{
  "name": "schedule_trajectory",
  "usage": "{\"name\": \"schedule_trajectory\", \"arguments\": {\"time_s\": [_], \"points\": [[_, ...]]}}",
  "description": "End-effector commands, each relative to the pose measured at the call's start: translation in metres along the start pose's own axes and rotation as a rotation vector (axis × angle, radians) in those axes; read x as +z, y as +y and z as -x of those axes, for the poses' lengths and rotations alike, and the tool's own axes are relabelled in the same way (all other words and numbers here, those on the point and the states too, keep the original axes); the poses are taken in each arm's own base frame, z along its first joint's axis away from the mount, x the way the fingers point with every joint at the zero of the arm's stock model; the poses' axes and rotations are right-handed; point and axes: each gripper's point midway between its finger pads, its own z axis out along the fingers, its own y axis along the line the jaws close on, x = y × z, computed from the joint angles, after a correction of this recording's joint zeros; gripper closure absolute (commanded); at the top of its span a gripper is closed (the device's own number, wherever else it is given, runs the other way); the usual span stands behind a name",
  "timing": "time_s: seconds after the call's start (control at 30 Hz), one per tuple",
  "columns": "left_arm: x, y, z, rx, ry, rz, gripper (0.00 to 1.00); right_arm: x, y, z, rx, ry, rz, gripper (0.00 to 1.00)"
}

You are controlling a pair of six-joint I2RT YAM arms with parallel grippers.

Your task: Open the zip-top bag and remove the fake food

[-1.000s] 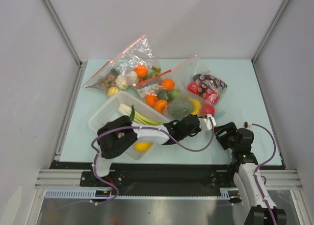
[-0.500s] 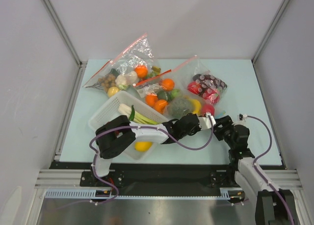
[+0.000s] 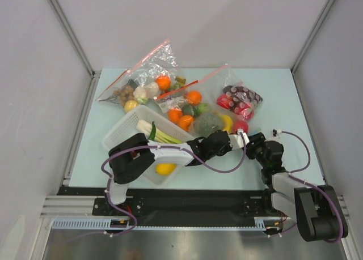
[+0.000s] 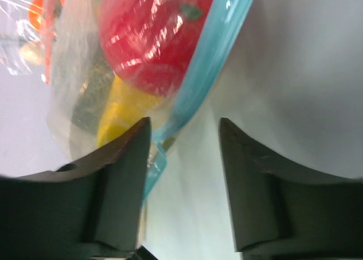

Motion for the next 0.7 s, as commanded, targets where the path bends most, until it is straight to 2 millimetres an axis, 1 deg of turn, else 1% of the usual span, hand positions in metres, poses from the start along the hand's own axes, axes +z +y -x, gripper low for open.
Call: {"name": "schedule_trajectory", "arguments": {"time_s": [0.0,0.07,0.1,0.13,0.17,0.2,0.23,0.27,0.37,0.47,0.53,0.57,0.67], "points": [[-0.015,0.017,0.032,-0.044,-0.090,0.018,1.00,0.009,0.036,0.026,-0.036,-0.094,0.107,0.47],[-0.015,0.015,0.033,-0.041,-0.092,0.011,1.00,0.013,0.035,0.027,-0.031,-0.091,0.104,0.54],[-0.015,0.015,0.032,-0.042,-0.089,0.010,0.99,0.014,0.037,0.028,-0.028,-0.094,0.112,0.60],[-0.015,0.014,0.031,-0.042,-0.087,0.008,1.00,0.016,0.036,0.027,-0.024,-0.090,0.108,0.63],[-0.016,0.014,0.031,-0.043,-0.088,0.003,1.00,0.017,0.037,0.027,-0.020,-0.087,0.110,0.70],[-0.016,0.013,0.029,-0.042,-0.084,0.001,1.00,0.019,0.039,0.029,-0.021,-0.090,0.115,0.73],[-0.017,0.012,0.030,-0.043,-0.087,-0.002,1.00,0.019,0.039,0.029,-0.019,-0.089,0.114,0.76],[-0.017,0.013,0.029,-0.047,-0.087,-0.003,1.00,0.020,0.041,0.030,-0.020,-0.092,0.117,0.81],[-0.018,0.011,0.030,-0.054,-0.088,-0.012,1.00,0.021,0.046,0.032,-0.013,-0.093,0.130,0.90],[-0.017,0.009,0.029,-0.056,-0.079,-0.018,1.00,0.021,0.051,0.034,-0.007,-0.092,0.138,0.97],[-0.017,0.008,0.029,-0.058,-0.077,-0.022,0.99,0.021,0.051,0.034,-0.014,-0.089,0.129,0.98],[-0.016,0.008,0.028,-0.059,-0.075,-0.023,0.95,0.020,0.054,0.037,-0.019,-0.100,0.132,1.00],[-0.015,0.009,0.026,-0.060,-0.068,-0.018,0.90,0.018,0.054,0.037,-0.020,-0.101,0.131,1.00]]}}
